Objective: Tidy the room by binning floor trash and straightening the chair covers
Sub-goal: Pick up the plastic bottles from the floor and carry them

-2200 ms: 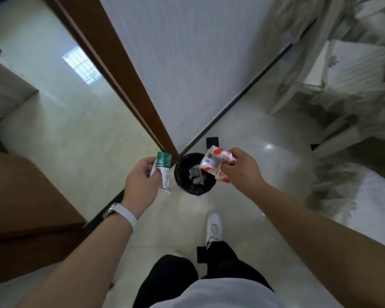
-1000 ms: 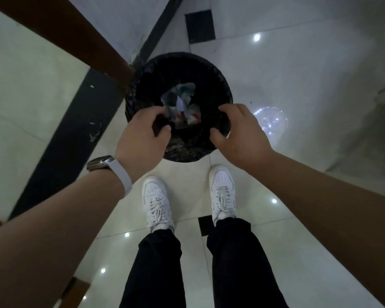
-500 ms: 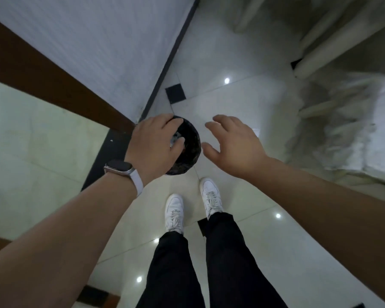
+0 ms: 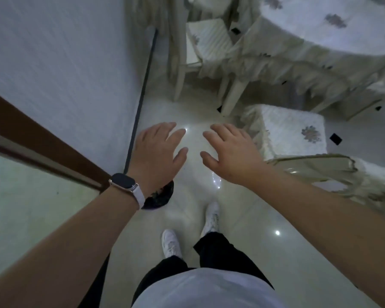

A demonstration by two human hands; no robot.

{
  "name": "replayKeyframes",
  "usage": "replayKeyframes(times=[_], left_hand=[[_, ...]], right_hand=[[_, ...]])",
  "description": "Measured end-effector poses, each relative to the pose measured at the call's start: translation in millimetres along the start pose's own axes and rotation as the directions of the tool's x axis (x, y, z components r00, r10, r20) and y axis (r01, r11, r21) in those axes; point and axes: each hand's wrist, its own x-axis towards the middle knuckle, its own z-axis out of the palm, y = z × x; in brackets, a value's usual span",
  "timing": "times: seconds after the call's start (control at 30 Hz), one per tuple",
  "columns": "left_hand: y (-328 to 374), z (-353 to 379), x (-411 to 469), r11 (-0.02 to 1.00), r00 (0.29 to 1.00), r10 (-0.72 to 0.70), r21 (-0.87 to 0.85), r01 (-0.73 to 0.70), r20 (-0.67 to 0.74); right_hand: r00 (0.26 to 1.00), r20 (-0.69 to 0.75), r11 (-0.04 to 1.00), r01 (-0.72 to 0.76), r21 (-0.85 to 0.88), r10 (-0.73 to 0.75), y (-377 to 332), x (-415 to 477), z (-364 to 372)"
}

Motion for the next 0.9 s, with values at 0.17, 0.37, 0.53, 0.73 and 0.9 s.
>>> replayKeyframes(times=[0.17, 0.37, 0.53, 0.73, 0.9], left_hand=[[53.7, -25.6, 27.4, 0.981, 0.979, 0.193, -0.007, -0.193, -0.06], [132.8, -29.3, 55.4, 0.927, 0.929, 0.367, -0.07, -0.369, -0.04], [206.2, -22.2, 67.4, 0.861, 0.864, 0.503, -0.079, -0.503, -0.017], [320.4, -4.8, 72.1, 0.8, 0.801, 0.599, -0.057, -0.597, 0.026], [431.3, 21.6, 59.0, 0.74, 0.742, 0.671, -0.085, -0.668, 0.009]], right_hand=[[0.985, -0.092, 0.988, -0.15, -0.043, 0.145, 23.2, -51.7, -51.8], [0.909, -0.191, 0.925, -0.38, -0.013, 0.371, 62.9, -123.4, -89.3], [0.819, -0.277, 0.857, -0.513, 0.036, 0.502, 98.0, -187.7, -109.6], [0.722, -0.318, 0.775, -0.628, 0.072, 0.615, 156.4, -288.1, -126.1], [0.642, -0.33, 0.703, -0.704, 0.103, 0.692, 212.2, -389.0, -132.0]])
